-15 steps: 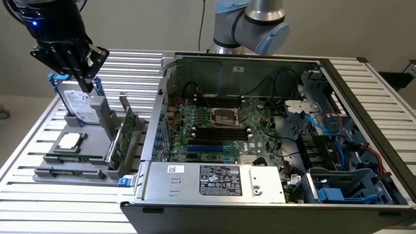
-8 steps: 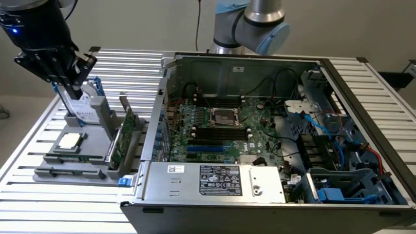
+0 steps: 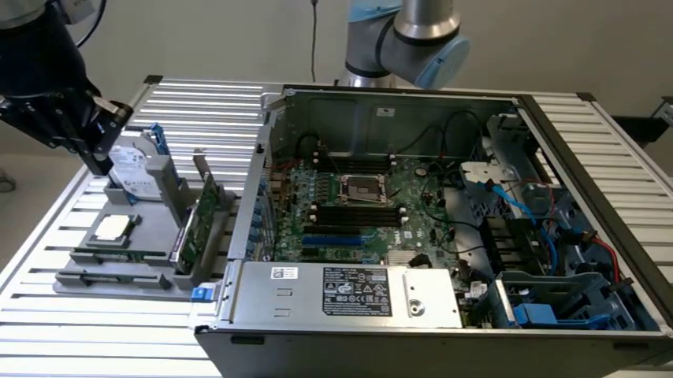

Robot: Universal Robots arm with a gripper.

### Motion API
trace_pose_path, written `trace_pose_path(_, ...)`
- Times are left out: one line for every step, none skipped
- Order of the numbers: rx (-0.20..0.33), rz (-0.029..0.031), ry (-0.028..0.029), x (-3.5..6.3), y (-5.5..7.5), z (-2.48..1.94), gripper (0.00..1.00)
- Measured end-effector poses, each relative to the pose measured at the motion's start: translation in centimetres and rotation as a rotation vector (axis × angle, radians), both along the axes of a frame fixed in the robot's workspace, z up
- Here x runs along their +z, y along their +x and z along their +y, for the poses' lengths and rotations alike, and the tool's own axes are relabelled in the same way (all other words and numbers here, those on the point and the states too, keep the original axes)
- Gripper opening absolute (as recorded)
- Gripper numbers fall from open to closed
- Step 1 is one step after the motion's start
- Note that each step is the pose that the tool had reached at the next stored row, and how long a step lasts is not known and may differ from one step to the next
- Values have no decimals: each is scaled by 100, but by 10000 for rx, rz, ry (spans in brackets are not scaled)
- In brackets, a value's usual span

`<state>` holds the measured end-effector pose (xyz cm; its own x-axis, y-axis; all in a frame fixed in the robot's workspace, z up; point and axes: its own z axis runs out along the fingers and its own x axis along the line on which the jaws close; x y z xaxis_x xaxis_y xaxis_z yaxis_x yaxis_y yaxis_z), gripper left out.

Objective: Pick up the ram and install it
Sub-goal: 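Reach for the ram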

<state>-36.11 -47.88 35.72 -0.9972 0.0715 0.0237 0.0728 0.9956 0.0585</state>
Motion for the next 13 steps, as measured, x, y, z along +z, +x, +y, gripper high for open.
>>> trace_pose_path(0, 1, -1, -3, -13, -32, 11)
trace_pose_path(0, 2, -1, -6, -26, -65, 11)
trace_pose_path(0, 1, 0, -9, -40, -97, 11)
trace_pose_path(0, 1, 0, -13, -52, -129, 11)
trace_pose_path(0, 1, -1, -15, -64, -160, 11)
trace_pose_path(-1, 4, -3, -15, -86, -183, 11)
trace_pose_path(0, 3, 3, -16, -87, -186, 11)
trace_pose_path(-1, 3, 4, -15, -87, -185, 11)
trace_pose_path(-1, 3, 4, -15, -87, -185, 11)
trace_pose_path(-1, 2, 4, -16, -87, -186, 11)
trace_pose_path(0, 3, 4, -15, -87, -186, 11)
trace_pose_path(0, 2, 5, -16, -87, -186, 11)
trace_pose_path(0, 2, 5, -16, -87, -186, 11)
